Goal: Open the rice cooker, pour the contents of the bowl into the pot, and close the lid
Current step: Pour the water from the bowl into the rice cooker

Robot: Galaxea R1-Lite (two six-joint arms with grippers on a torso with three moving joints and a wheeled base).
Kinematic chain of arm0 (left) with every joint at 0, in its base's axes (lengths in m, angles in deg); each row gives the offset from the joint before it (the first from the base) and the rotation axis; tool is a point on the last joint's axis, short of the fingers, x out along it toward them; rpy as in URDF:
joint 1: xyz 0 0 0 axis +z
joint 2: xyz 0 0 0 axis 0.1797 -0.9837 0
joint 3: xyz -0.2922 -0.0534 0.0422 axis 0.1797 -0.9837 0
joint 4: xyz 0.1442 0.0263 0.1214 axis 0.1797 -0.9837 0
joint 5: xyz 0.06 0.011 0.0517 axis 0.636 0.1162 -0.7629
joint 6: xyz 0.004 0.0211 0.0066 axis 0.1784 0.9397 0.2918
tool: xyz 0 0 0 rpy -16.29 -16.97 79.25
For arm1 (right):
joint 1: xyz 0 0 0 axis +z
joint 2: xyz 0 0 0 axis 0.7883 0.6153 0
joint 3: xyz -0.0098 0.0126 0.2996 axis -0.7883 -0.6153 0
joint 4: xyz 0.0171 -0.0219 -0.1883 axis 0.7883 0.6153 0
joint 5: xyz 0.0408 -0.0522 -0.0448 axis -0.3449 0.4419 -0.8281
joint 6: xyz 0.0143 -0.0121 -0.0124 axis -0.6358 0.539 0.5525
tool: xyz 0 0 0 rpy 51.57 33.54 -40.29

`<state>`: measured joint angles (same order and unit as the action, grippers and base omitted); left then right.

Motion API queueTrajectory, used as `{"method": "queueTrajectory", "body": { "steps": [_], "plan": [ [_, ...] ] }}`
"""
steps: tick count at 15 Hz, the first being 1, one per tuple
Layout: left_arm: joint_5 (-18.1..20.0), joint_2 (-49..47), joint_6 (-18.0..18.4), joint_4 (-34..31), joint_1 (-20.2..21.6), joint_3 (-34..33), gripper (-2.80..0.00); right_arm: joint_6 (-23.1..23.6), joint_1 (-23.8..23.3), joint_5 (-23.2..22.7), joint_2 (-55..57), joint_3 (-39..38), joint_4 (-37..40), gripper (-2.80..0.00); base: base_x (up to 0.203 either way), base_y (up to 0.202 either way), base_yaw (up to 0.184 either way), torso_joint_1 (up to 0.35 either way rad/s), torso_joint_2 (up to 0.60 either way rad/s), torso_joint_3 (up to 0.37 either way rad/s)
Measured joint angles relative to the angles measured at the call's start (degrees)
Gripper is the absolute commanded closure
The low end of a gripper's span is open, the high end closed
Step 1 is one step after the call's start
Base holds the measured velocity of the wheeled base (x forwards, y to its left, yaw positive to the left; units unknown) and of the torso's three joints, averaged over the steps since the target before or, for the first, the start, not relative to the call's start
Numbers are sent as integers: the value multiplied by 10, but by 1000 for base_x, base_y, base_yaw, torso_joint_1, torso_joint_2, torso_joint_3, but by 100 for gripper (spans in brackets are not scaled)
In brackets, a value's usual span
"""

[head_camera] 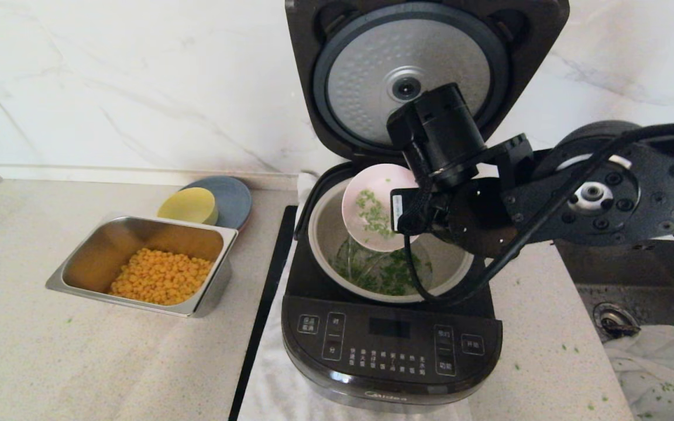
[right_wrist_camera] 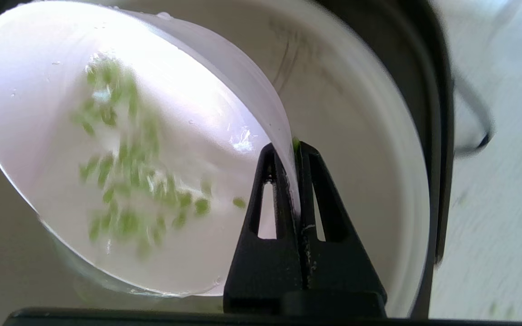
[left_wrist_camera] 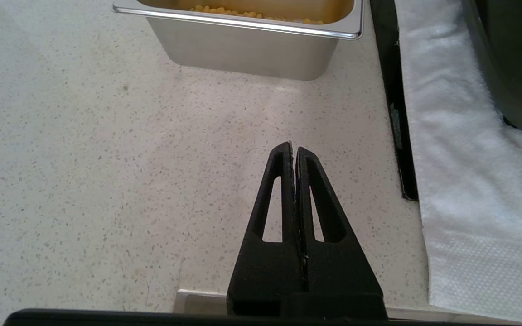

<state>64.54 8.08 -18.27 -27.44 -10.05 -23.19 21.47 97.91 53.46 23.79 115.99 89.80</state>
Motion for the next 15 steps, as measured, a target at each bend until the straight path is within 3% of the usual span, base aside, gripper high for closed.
{"method": "queueTrajectory", "body": {
  "steps": [4,11,13,15],
  "plan": [
    [0,0,0,0,0,0,0,155,12,46,-13,-143,-282,0,0,0,0,0,0,0],
    [0,0,0,0,0,0,0,464,12,52,11,-308,-837,0,0,0,0,0,0,0],
    [0,0,0,0,0,0,0,519,12,48,22,-335,-946,0,0,0,0,0,0,0],
    [0,0,0,0,0,0,0,536,16,46,28,-359,-1010,0,0,0,0,0,0,0]
  ]
}}
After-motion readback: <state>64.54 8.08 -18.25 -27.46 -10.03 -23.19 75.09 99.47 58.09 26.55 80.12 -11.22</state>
